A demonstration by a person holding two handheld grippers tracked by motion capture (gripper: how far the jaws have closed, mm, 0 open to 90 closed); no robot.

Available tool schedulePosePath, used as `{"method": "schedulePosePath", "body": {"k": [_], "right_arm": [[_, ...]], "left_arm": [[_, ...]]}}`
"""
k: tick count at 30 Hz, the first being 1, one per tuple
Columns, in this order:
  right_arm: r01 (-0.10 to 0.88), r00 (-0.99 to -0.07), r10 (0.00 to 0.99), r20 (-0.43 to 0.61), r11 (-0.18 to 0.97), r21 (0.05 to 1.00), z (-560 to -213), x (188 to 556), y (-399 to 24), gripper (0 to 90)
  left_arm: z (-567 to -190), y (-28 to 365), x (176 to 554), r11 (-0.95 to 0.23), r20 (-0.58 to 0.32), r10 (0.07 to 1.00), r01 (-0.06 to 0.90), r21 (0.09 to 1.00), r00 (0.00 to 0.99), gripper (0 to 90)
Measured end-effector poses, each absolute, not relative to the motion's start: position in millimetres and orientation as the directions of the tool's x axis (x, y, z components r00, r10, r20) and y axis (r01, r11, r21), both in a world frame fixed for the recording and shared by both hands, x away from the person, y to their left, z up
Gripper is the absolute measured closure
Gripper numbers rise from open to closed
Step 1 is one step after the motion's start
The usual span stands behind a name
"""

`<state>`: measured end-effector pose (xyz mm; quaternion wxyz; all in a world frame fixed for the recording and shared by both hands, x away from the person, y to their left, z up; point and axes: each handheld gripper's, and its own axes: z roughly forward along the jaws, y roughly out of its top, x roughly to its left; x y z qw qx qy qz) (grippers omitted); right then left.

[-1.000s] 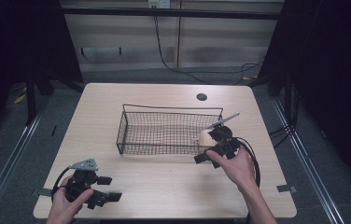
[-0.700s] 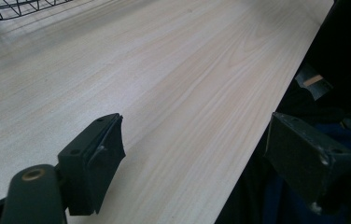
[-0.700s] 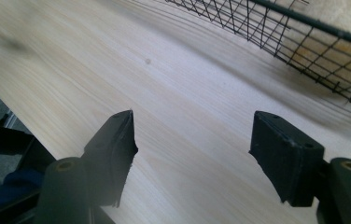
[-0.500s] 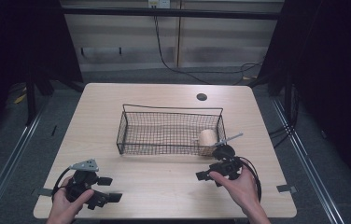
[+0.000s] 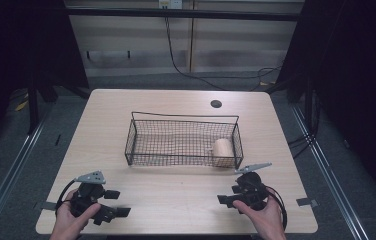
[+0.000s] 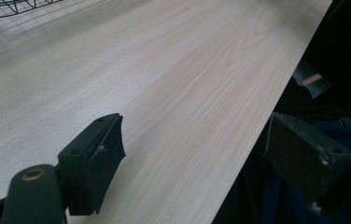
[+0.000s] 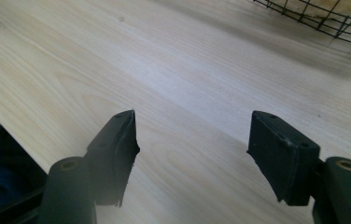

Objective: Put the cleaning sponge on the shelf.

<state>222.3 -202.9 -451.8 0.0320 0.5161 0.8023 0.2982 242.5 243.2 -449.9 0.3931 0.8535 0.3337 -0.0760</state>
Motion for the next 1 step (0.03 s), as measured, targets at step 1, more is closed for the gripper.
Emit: {"method": "schedulePosePath", "body": {"k": [1], "right_arm": [[0.799, -0.472, 0.846, 0.248, 0.293, 0.525, -453.5, 223.1, -204.7, 31.8]], "left_arm": [[-449.8, 243.4, 242.6, -0.463, -0.395, 0.511, 0.632, 0.622, 0.763, 18.9]]}}
